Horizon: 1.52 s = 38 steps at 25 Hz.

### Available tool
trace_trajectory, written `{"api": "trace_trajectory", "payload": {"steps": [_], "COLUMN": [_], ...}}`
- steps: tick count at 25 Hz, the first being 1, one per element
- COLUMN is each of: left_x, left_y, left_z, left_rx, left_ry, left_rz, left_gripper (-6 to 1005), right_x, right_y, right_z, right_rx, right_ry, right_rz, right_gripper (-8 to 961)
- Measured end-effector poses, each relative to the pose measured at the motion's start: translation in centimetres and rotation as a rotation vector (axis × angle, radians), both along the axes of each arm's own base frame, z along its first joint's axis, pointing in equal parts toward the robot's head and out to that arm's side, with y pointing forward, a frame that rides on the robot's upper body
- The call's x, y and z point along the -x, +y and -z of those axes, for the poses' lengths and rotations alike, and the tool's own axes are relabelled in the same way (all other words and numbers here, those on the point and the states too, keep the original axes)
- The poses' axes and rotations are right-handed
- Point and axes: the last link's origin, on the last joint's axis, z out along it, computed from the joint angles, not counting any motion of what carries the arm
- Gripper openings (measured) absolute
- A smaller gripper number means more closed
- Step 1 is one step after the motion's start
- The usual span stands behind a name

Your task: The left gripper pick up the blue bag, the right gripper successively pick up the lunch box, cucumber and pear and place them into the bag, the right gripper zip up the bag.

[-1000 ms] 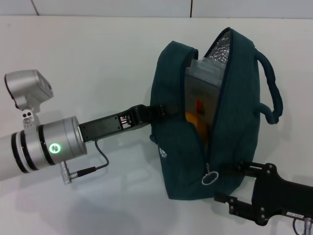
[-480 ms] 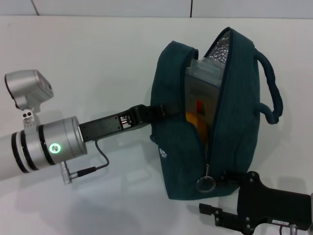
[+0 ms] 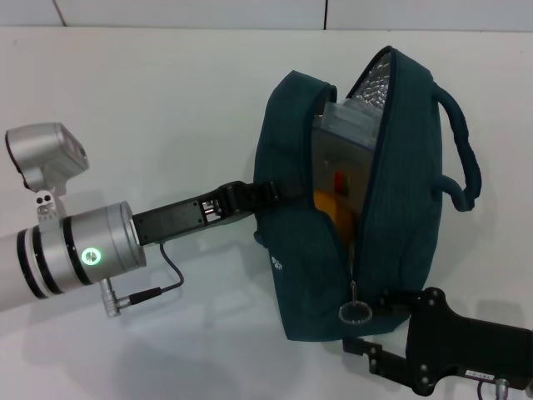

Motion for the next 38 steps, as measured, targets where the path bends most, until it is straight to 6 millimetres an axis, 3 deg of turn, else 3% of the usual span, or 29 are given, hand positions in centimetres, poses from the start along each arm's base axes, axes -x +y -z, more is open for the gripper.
{"api": "trace_trajectory", "payload": {"steps": [6, 11, 17, 27, 38], "left_x": [0.2, 0.2, 0.3, 0.3, 0.4], "left_y": [-0.2, -0.2, -0.3, -0.3, -0.3], "left_z": [0.0, 0.0, 0.0, 0.0, 0.0], "left_rx": [0.001, 0.002, 0.002, 0.003, 0.002], "left_ry": [0.001, 0.0, 0.0, 0.001, 0.002], "left_rz": [-0.006, -0.007, -0.008, -0.007, -0.01], "left_gripper": [49, 50, 50, 50, 50], "right_x": [-0.1, 0.0, -0.1, 0.0, -0.4], "right_y": [0.1, 0.1, 0.1, 0.5, -0.6], "right_z": [-0.1, -0.1, -0.1, -0.3, -1.2], "right_rx": [-0.003, -0.005, -0.006, -0.03, -0.049], "right_ry": [0.0, 0.002, -0.001, 0.009, 0.056], "right_rz": [0.005, 0.005, 0.006, 0.017, 0.018], "right_gripper": [446, 241, 214, 30, 11]}}
